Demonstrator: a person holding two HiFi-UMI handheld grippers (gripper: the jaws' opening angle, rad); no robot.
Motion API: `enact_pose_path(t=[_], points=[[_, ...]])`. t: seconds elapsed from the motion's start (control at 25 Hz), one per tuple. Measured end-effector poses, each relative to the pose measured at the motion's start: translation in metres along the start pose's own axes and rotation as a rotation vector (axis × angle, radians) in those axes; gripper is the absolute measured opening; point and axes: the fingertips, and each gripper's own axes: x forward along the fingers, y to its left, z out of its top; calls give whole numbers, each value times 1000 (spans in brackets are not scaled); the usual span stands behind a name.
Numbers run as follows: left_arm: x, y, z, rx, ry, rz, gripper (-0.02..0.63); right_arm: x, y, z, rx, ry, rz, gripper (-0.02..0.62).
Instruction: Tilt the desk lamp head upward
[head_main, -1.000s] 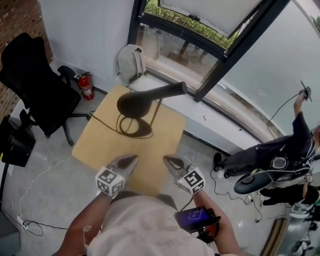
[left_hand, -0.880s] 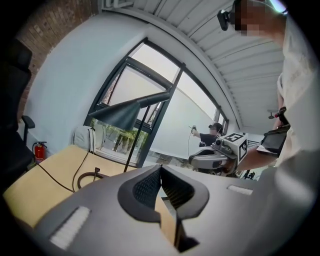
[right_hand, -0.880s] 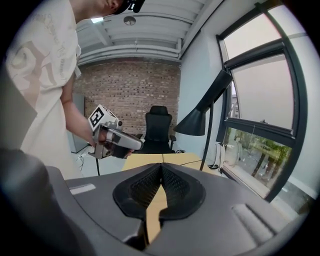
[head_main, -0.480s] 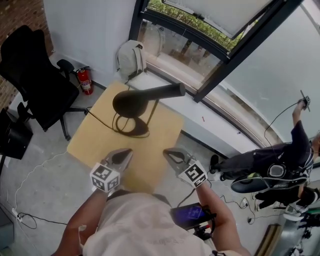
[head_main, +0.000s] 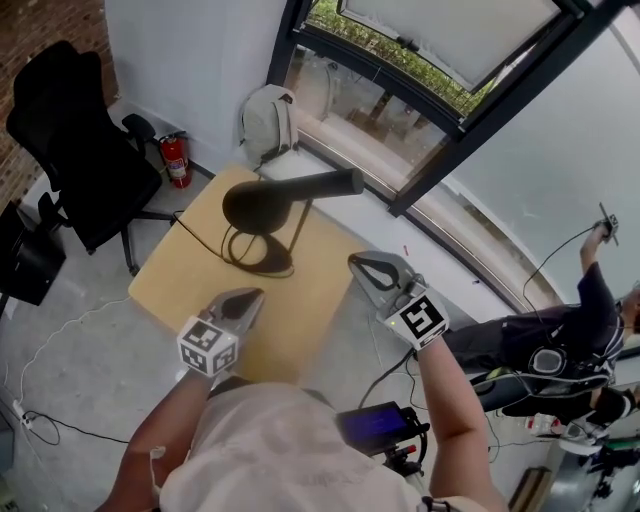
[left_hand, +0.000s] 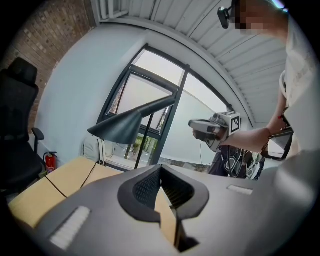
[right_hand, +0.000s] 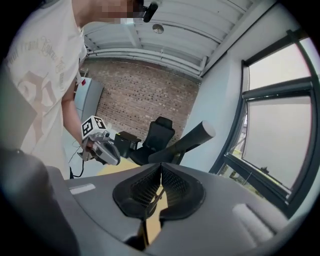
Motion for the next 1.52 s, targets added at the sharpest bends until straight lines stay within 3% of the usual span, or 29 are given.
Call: enact_pose_path(t=[0.2, 0.4, 0.64, 0.8, 0.88, 1.16, 1.28, 1.52], points=[[10, -5, 11, 9, -21, -12, 2, 11, -29, 37, -147, 6, -8, 51], [9, 2, 13, 8, -30, -3, 2, 23, -52, 72, -398, 59, -35, 127], [10, 10, 16, 1, -40, 16, 2, 54, -67, 72, -819, 293, -13, 243], [9, 10, 17, 2, -43, 20, 2, 63, -76, 63, -1066, 468, 36, 280], [10, 10, 16, -1, -44, 21, 2, 65, -83, 59, -1087, 533, 70, 282], [7, 12, 14, -7, -44, 20, 2, 67, -82, 47, -986, 660, 196, 279], [4, 17, 13, -10, -46, 24, 2, 69, -82, 48, -970, 654, 194, 239], [5, 19, 16, -16, -49, 23, 2, 70, -84, 49, -991, 618, 137, 233]])
